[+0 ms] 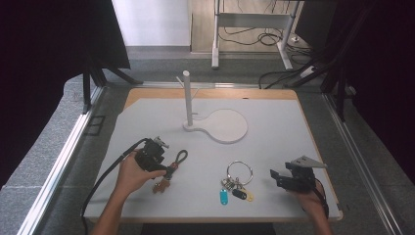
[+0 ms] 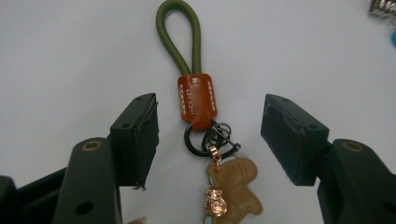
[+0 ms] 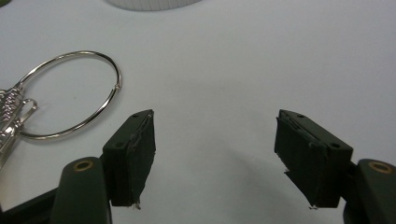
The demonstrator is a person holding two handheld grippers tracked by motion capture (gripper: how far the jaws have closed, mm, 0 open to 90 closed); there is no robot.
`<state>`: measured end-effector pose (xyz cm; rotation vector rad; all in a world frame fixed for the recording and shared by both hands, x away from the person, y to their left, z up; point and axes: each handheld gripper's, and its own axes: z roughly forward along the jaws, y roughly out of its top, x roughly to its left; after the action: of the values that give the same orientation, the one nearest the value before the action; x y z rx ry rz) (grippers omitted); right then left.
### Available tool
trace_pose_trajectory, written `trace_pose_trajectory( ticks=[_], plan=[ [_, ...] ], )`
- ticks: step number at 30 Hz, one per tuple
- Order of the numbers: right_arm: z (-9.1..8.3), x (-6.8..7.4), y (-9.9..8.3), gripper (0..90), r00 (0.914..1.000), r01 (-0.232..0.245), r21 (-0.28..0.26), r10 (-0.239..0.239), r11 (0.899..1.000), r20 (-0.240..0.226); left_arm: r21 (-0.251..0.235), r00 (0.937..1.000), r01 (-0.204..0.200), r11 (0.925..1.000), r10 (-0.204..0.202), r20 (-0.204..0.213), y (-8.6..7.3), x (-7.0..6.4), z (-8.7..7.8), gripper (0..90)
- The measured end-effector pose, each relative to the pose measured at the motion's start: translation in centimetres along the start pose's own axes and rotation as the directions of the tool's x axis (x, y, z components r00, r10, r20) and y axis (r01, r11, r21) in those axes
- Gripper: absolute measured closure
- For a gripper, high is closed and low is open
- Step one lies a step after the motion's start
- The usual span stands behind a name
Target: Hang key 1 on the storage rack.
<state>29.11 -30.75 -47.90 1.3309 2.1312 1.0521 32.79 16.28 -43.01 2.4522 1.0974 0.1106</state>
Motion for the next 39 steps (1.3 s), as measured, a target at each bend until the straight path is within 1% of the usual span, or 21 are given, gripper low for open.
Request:
trace_pose_trajectory(
  ticks=[1,2,5,6,11,12,13,14,18,23,24,29,31,32,33,34,36,38,39],
  plan=[
    [0.0,0.0,0.0,29.2,1.0000,0.000,0.000,0.000,1.000,0.000,0.000,1.0000,0.000,1.0000,0.000,0.000,0.0,0.0,0.0,37.7],
    [0.1,0.0,0.0,29.2,1.0000,0.002,0.005,-0.002,1.000,0.002,0.010,1.0000,0.006,0.9999,-0.006,-0.001,0.2,0.1,0.4,38.1],
    [0.3,0.1,-0.1,29.2,1.0000,0.005,0.010,-0.006,1.000,0.007,0.021,1.0000,0.003,0.9998,-0.003,-0.002,0.5,0.1,0.8,40.2],
    [0.3,0.1,-0.1,29.3,1.0000,0.005,0.011,-0.005,1.000,0.008,0.038,1.0000,0.003,0.9993,-0.003,-0.005,0.8,0.2,1.3,40.7],
    [0.5,0.3,-0.2,29.3,0.9999,0.009,0.018,-0.009,1.000,0.013,0.068,1.0000,0.003,0.9977,-0.002,-0.008,1.5,0.3,2.5,43.2],
    [0.5,0.3,-0.2,29.3,0.9998,0.012,0.020,-0.012,1.000,0.012,0.068,1.0000,0.003,0.9977,-0.002,-0.008,1.5,0.3,2.5,43.7],
    [0.5,0.3,-0.2,29.3,0.9998,0.012,0.020,-0.012,1.000,0.012,0.074,1.0000,0.002,0.9973,-0.001,-0.009,1.6,0.3,2.7,43.7],
    [0.5,0.3,-0.2,29.3,0.9998,0.015,0.023,-0.016,1.000,0.012,0.089,0.9998,0.004,0.9960,-0.002,-0.021,1.8,0.4,3.1,44.8],
    [0.6,0.3,-0.2,29.3,0.9997,0.017,0.025,-0.018,1.000,0.015,0.114,0.9991,0.007,0.9934,-0.002,-0.042,1.8,0.5,3.7,46.6],
    [0.6,0.4,-0.2,29.2,0.9997,0.019,0.027,-0.020,0.999,0.017,0.122,0.9990,0.009,0.9925,-0.004,-0.044,1.8,0.4,4.2,49.1],
    [0.6,0.4,-0.2,29.3,0.9996,0.020,0.027,-0.020,0.999,0.017,0.139,0.9988,0.000,0.9904,0.007,-0.049,1.8,0.4,4.4,49.5],
    [0.5,0.4,-0.2,29.3,0.9996,0.019,0.026,-0.020,0.999,0.019,0.133,0.9983,0.006,0.9911,0.002,-0.058,1.8,0.3,4.5,50.4],
    [0.6,0.4,-0.2,29.3,0.9996,0.020,0.027,-0.020,0.999,0.022,0.134,0.9978,0.000,0.9909,0.009,-0.065,1.8,0.2,4.5,51.5],
    [0.7,0.5,-0.2,29.3,0.9994,0.024,0.030,-0.025,0.999,0.023,0.125,0.9974,0.004,0.9921,0.005,-0.072,1.7,-0.1,4.5,52.7],
    [0.7,0.5,-0.2,29.4,0.9994,0.025,0.031,-0.026,0.999,0.023,0.125,0.9975,0.007,0.9922,0.002,-0.070,1.6,-0.2,4.5,54.1],
    [0.7,0.5,-0.2,29.3,0.9994,0.025,0.033,-0.026,0.999,0.023,0.129,0.9975,-0.002,0.9916,0.011,-0.070,1.6,-0.2,4.5,55.8],
    [0.8,0.6,-0.2,29.4,0.9994,0.026,0.034,-0.027,0.999,0.024,0.128,0.9977,-0.009,0.9918,0.017,-0.066,1.6,-0.2,4.4,60.1],
    [0.8,0.6,-0.2,29.4,0.9993,0.027,0.034,-0.027,0.999,0.024,0.120,0.9979,-0.003,0.9928,0.010,-0.064,1.6,-0.3,4.5,63.8],
    [0.7,0.6,-0.1,29.4,0.9993,0.027,0.031,-0.028,0.999,0.026,0.123,0.9979,-0.014,0.9923,0.021,-0.060,1.6,-0.3,4.4,65.4]
  ],
)
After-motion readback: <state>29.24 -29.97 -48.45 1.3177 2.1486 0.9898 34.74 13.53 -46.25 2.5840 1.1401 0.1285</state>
